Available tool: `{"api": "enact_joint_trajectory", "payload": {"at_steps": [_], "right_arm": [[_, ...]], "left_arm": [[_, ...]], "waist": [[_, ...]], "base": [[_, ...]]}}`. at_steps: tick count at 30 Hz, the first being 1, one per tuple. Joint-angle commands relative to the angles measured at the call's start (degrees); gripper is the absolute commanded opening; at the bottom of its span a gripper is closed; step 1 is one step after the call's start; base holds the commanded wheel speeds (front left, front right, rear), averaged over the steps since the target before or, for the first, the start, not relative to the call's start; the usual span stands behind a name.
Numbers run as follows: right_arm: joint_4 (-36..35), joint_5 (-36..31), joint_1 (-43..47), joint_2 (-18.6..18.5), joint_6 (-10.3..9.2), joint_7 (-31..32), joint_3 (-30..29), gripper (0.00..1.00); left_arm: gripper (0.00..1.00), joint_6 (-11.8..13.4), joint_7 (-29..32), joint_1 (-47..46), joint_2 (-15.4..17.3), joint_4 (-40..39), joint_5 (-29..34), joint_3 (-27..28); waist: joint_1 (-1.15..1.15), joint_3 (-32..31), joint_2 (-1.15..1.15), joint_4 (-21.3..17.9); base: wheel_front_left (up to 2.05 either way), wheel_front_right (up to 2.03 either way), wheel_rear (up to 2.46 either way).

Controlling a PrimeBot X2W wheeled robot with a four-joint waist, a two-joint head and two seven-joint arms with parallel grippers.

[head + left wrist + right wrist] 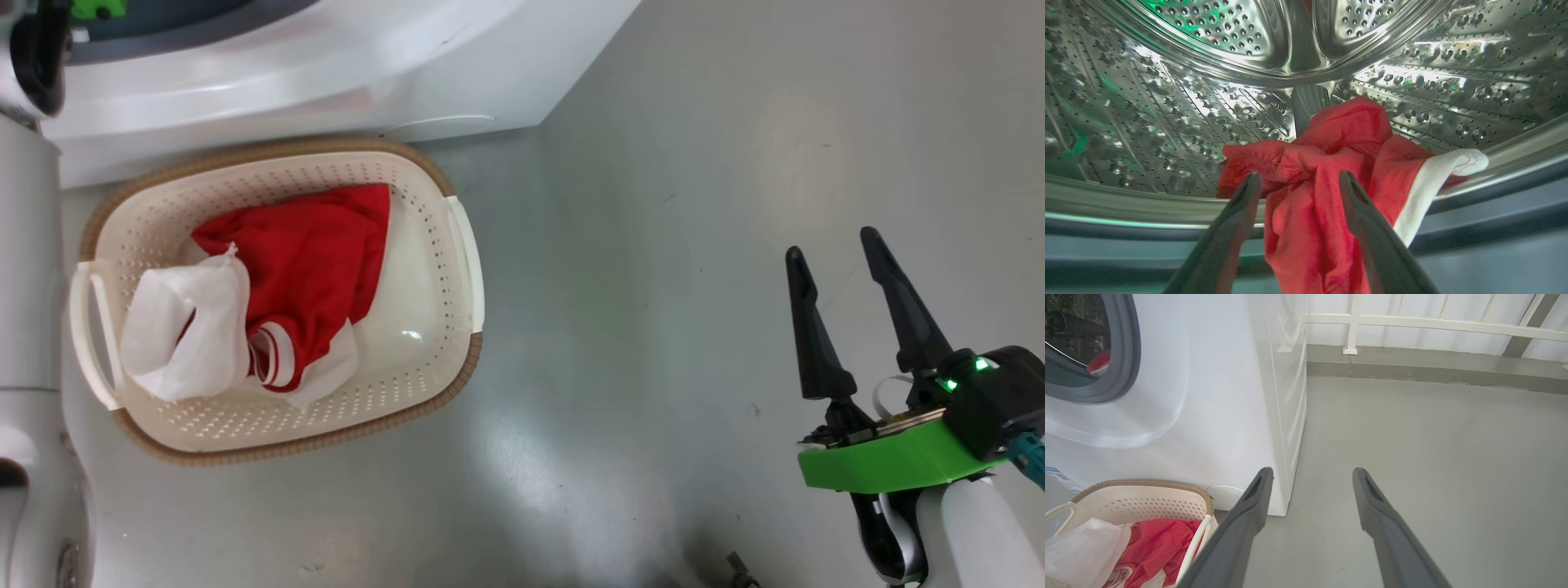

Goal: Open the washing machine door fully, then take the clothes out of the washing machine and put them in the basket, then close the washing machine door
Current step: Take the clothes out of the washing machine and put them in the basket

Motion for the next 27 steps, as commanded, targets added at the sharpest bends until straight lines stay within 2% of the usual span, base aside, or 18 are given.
{"api": "enact_joint_trajectory", "payload": {"at_steps": [1, 11, 16, 19, 20, 21, 27], "right_arm": [[-0.9, 0.7, 0.2, -0.6, 0.35, -0.4, 1.4, 1.0], [-0.3, 2.7, 0.0, -0.6, 0.35, -0.4, 3.8, 1.0], [-0.6, 3.2, 0.1, -0.6, 0.35, -0.4, 4.0, 1.0], [-0.8, 3.3, -0.1, -0.6, 0.35, -0.4, 4.1, 1.0], [-0.8, 3.3, -0.1, -0.6, 0.35, -0.4, 4.1, 1.0], [-0.7, 3.3, -0.1, -0.6, 0.35, -0.4, 4.0, 1.0], [-0.7, 3.1, -0.3, -0.6, 0.35, -0.4, 3.5, 1.0]], "left_arm": [[1.0, -0.4, 0.8, -1.7, 2.1, -0.8, -0.5, 0.3], [1.0, 0.2, 7.1, -2.6, 3.8, 6.0, -0.6, -0.7], [1.0, 1.1, 6.7, -3.0, 5.1, 7.8, -0.5, -0.9], [1.0, 0.7, 5.3, -3.3, 5.3, 8.2, -0.8, -1.0], [0.15, 0.6, 5.2, -3.4, 5.3, 8.4, -0.9, -1.1], [0.0, 0.2, 4.9, -3.5, 5.2, 8.4, -1.2, -1.0], [0.0, -1.1, 1.0, -4.1, 4.7, 7.6, -3.1, -0.1]], "waist": [[0.0, 0.3, 0.0, -0.3], [0.0, 0.0, 0.0, -2.9], [0.0, 0.0, 0.0, -4.0], [0.0, 0.2, 0.0, -4.3], [0.0, 0.2, 0.0, -4.3], [0.0, 0.2, 0.0, -4.3], [0.0, 0.7, 0.0, -3.6]], "base": [[0.0, 0.0, 0.0], [0.0, 0.0, 0.0], [0.0, 0.0, 0.0], [0.0, 0.0, 0.0], [0.0, 0.0, 0.0], [0.0, 0.0, 0.0], [0.0, 0.0, 0.0]]}}
